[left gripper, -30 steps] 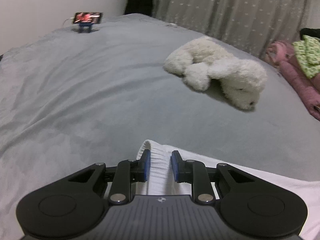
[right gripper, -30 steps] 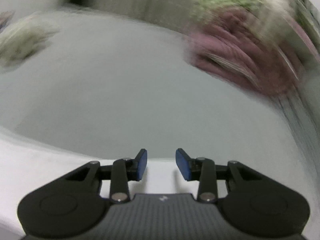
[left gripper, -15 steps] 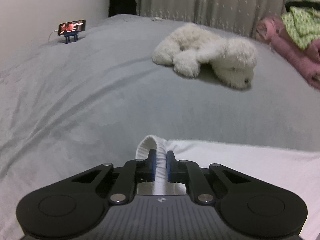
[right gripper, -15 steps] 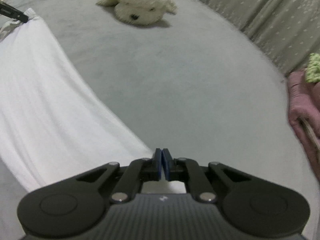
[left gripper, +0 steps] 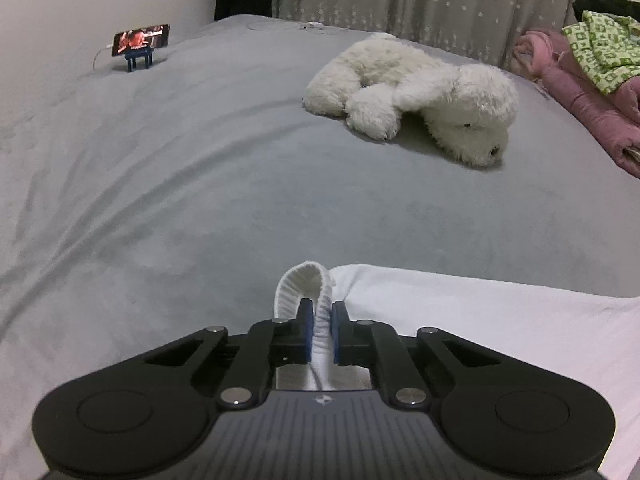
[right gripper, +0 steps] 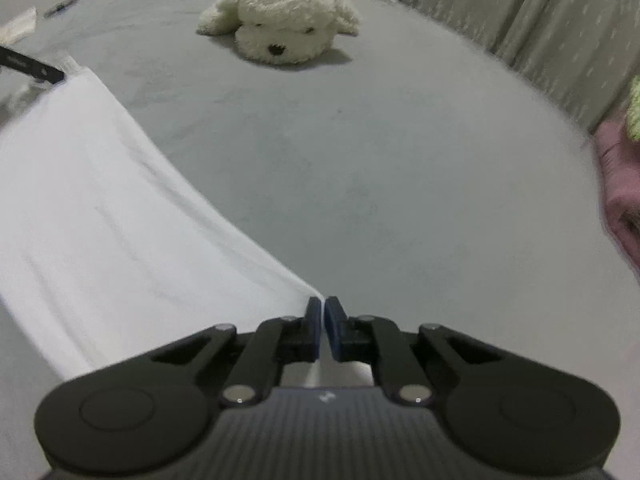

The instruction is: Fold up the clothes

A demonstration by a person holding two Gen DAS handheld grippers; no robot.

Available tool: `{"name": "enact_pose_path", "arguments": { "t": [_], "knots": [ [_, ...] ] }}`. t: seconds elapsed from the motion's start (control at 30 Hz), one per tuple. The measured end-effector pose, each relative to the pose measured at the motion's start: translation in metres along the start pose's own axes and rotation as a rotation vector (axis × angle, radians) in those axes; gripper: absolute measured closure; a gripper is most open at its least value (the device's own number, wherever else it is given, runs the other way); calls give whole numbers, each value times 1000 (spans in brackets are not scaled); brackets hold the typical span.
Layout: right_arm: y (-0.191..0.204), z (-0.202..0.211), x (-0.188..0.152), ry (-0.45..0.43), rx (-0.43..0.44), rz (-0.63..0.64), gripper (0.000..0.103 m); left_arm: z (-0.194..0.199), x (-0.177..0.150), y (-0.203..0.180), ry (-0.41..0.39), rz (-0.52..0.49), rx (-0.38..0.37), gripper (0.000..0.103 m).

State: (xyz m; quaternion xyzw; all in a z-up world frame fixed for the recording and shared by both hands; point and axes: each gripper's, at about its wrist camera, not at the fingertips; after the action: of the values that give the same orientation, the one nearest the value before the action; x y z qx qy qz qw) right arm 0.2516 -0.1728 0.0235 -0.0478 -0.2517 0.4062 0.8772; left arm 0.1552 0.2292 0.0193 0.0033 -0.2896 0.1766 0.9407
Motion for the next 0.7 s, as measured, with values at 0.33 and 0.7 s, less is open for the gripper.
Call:
{"name": "enact_pose_path", "arguments": {
  "t": [0.33,0.7],
  "knots": [
    [21,-40,19,-12,-214,-1,96,0,5,8,-9,16,25,100],
    [-74,1,-40,-86,-370,-498,50,15,14,23,-11,64,-20,93]
  ]
}}
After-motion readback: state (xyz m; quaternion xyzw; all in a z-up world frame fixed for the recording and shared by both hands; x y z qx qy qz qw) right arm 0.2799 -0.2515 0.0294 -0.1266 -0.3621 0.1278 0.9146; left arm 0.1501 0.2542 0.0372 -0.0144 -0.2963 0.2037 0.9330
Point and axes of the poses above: each gripper's, at about its wrist camera, not at the fingertips, and z roughly against the way its jaws point, y to its left, x to its top, and after that the axes turned 10 degrees about y, right-handed
